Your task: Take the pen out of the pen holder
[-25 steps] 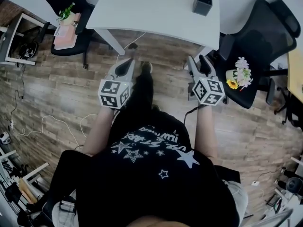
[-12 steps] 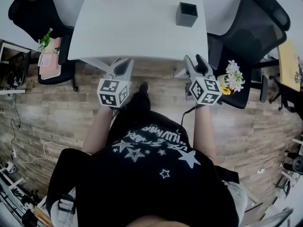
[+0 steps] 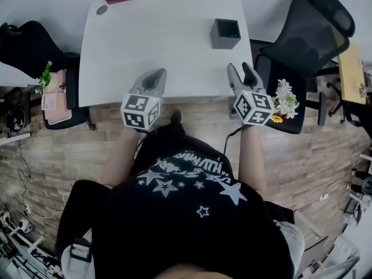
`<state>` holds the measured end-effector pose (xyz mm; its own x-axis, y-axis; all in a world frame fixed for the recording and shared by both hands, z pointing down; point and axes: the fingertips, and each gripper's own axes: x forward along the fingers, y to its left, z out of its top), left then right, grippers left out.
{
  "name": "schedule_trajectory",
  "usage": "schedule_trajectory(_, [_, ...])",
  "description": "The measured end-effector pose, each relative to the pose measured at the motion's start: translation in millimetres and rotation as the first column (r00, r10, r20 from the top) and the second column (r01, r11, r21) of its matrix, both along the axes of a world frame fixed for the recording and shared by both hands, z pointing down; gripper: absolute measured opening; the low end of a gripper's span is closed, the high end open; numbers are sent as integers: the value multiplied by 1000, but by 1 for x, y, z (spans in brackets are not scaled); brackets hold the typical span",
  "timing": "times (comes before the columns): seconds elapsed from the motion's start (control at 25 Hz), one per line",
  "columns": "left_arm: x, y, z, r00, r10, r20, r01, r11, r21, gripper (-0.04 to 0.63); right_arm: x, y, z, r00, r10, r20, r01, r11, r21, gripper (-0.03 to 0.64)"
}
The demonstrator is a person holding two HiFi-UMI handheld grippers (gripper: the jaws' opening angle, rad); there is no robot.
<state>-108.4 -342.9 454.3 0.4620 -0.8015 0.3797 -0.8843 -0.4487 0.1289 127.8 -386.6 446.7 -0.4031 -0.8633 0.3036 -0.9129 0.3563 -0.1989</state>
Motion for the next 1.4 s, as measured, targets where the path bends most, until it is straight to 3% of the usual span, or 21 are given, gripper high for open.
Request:
schedule_trajectory(0.36, [-1, -79, 7, 996, 82, -19, -82, 997, -12, 11, -2, -76, -3, 993, 110, -33, -109, 994, 9, 221])
schedule_trajectory(0.56, [0, -105, 16, 993, 115, -24, -116, 993, -30, 11, 1, -104, 8, 985, 157, -66, -158, 987, -20, 185])
schedule_trajectory(1.0, [-7, -122, 32, 991, 132, -34, -134, 988, -73, 11, 0, -128, 26, 969, 187, -164, -201, 977, -70, 137])
schedule_trajectory(1.12, [-9, -121, 34, 991, 132, -36, -134, 988, -76, 11, 4, -129, 27, 954, 209, -217, -228, 971, -67, 87])
schedule_trajectory(1.2, [-9, -120, 36, 991, 133, -34, -135, 988, -80, 11, 7, -129, 27, 951, 225, -213, -245, 967, -74, 46])
schedule_trajectory(1.4, [-8, -115, 35, 991, 132, -32, -134, 988, -77, 11, 5, -126, 21, 957, 218, -190, -234, 970, -68, 43])
